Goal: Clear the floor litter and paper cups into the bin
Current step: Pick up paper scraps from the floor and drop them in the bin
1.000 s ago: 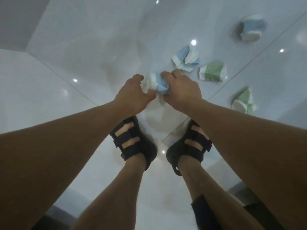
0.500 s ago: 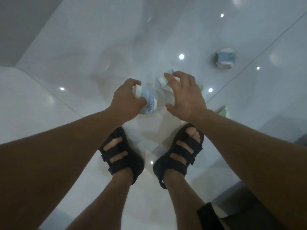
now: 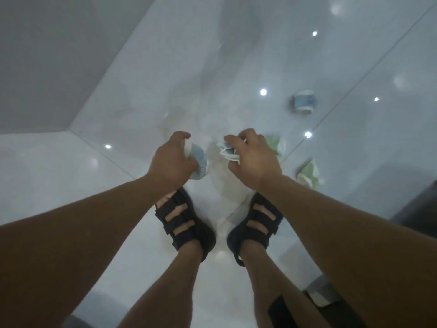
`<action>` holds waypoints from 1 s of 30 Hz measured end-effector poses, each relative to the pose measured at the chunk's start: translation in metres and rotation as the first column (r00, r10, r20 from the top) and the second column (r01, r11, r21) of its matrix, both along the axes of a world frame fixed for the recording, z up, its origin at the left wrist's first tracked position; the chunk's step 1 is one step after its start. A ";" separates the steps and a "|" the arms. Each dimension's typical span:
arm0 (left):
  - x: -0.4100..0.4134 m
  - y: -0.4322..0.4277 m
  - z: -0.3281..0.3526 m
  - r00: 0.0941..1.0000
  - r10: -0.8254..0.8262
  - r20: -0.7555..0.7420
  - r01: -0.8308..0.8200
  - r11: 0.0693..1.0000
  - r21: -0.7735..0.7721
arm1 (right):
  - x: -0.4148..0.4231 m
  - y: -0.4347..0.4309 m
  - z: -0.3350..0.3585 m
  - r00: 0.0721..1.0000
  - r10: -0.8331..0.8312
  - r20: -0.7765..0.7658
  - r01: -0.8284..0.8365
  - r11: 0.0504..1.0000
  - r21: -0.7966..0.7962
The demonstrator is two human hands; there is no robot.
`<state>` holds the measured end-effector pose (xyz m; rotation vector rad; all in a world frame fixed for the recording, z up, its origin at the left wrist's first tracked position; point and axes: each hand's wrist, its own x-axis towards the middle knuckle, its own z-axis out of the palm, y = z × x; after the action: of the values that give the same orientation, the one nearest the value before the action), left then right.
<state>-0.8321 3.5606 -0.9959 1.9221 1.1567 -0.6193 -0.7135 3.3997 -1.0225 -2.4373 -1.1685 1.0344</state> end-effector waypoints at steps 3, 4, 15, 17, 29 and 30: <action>0.026 0.001 0.066 0.997 -0.076 0.030 0.075 0.997 0.015 | 0.003 -0.016 0.068 0.990 -0.110 -0.087 0.110 0.994 -0.003; 0.036 0.001 0.092 0.992 -0.116 0.049 0.115 0.993 0.019 | 0.006 -0.022 0.093 0.983 -0.146 -0.115 0.145 0.989 -0.015; 0.109 -0.055 0.393 0.811 -0.547 0.209 0.544 0.836 0.078 | 0.039 -0.122 0.408 0.879 -0.475 0.037 0.476 0.872 -0.113; 0.105 -0.073 0.435 0.755 -0.608 0.248 0.606 0.790 0.091 | 0.019 -0.138 0.455 0.841 -0.536 0.070 0.541 0.830 -0.136; 0.000 -0.225 0.585 0.192 -0.936 0.295 0.956 0.246 0.158 | -0.241 -0.251 0.605 0.269 -0.958 0.097 0.962 0.263 -0.073; -0.012 -0.246 0.592 0.138 -0.944 0.301 0.967 0.194 0.163 | -0.261 -0.262 0.609 0.213 -0.972 0.102 0.976 0.208 -0.055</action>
<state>-0.8442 3.3143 -0.4034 2.4227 -0.5800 -0.8777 -0.9749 3.1374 -0.4132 -2.4730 0.6185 0.5434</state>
